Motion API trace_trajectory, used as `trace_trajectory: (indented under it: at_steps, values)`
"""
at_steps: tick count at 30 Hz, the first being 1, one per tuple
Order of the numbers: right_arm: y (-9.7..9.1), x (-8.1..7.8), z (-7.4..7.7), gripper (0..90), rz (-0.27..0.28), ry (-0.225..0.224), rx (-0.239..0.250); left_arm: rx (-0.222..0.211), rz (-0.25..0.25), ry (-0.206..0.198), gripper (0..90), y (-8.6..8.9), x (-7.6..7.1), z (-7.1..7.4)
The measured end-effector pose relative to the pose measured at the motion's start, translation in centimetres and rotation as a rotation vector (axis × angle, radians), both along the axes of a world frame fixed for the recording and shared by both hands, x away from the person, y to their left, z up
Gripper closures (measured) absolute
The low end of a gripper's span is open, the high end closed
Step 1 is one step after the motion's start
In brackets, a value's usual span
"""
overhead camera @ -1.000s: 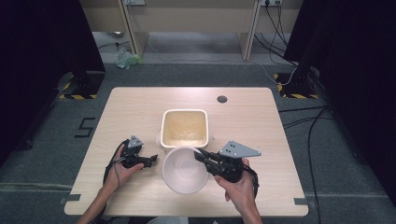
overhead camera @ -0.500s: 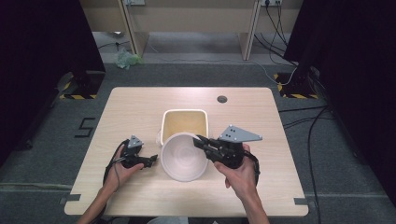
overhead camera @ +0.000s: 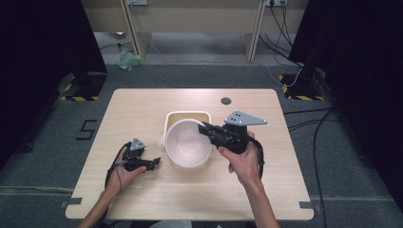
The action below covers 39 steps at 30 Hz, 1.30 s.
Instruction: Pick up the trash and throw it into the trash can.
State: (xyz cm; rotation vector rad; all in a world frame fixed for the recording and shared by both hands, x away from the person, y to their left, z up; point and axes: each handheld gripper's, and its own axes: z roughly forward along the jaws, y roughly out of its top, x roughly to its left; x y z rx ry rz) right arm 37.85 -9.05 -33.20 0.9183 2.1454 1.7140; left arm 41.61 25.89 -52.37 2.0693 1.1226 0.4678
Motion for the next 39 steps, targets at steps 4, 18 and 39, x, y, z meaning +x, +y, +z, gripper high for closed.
trace_trajectory:
  at_steps: [4,18,39]
  values:
    - [0.3,1.0,0.4,83.3,-0.013,0.002,0.008,0.000,0.000,0.000,11.3,0.0,0.0,0.0]
    - [0.0,3.6,0.0,83.3,-0.085,0.023,0.013,0.001,-0.001,0.000,11.3,0.0,0.0,0.0]
    - [1.2,6.4,-2.4,83.2,-0.156,0.042,-0.068,0.001,0.000,-0.001,11.2,0.0,0.0,0.0]
